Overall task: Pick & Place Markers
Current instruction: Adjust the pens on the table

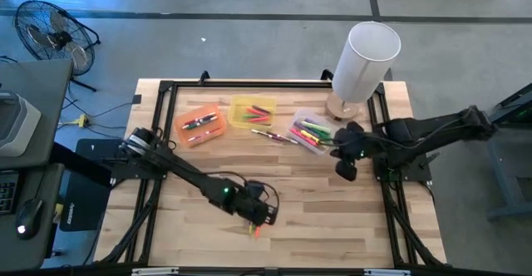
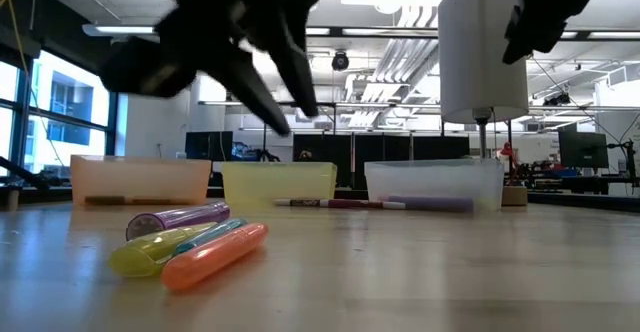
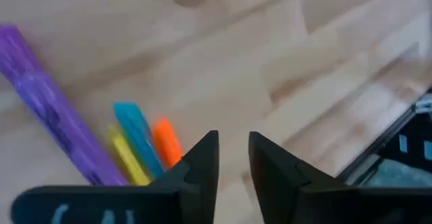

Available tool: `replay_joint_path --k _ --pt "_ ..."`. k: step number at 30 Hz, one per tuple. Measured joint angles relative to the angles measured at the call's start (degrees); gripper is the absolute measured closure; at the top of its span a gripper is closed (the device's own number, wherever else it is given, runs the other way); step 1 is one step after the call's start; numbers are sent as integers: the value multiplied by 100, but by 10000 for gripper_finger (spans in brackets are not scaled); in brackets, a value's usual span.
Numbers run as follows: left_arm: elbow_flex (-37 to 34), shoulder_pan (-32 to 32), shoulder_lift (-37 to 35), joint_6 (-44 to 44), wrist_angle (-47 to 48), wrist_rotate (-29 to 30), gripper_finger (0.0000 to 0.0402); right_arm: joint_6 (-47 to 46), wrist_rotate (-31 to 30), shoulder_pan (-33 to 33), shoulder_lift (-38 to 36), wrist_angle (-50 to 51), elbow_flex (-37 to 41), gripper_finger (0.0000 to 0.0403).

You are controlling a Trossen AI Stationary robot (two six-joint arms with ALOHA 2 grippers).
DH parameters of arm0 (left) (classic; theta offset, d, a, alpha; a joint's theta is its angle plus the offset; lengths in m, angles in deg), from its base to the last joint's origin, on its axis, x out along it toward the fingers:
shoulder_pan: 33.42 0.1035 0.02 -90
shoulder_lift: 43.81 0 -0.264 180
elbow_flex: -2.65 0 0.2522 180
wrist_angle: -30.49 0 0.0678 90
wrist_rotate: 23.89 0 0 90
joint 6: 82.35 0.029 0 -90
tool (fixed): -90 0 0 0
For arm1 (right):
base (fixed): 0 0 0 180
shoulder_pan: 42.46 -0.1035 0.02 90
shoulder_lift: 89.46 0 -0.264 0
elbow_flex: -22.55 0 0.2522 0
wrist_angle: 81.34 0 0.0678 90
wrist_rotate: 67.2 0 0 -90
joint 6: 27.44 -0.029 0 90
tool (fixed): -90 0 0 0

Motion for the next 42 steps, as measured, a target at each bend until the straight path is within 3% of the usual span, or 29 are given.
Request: replay_joint_path --k 6,9,17,22,27,32,42 --pt "1000 -210 555 148 441 72 371 -82 -203 -353 -2 91 0 395" --pt "1275 -199 829 55 495 -357 392 -94 -321 -478 -2 93 0 395" --pt "1262 -242 1077 -383 678 -1137 400 -218 -360 -735 -2 93 0 399" --pt "1288 -233 1110 -193 809 -2066 401 -262 -427 -848 -2 93 0 401" --pt "1291 -234 1265 -92 895 -2306 401 -304 -522 -920 -2 96 0 401" --pt "1271 -229 1300 -88 1181 -2068 401 -299 -550 -930 0 95 0 402" --pt "1271 -7 1288 -193 1762 -840 401 -289 -778 -928 0 93 0 401"
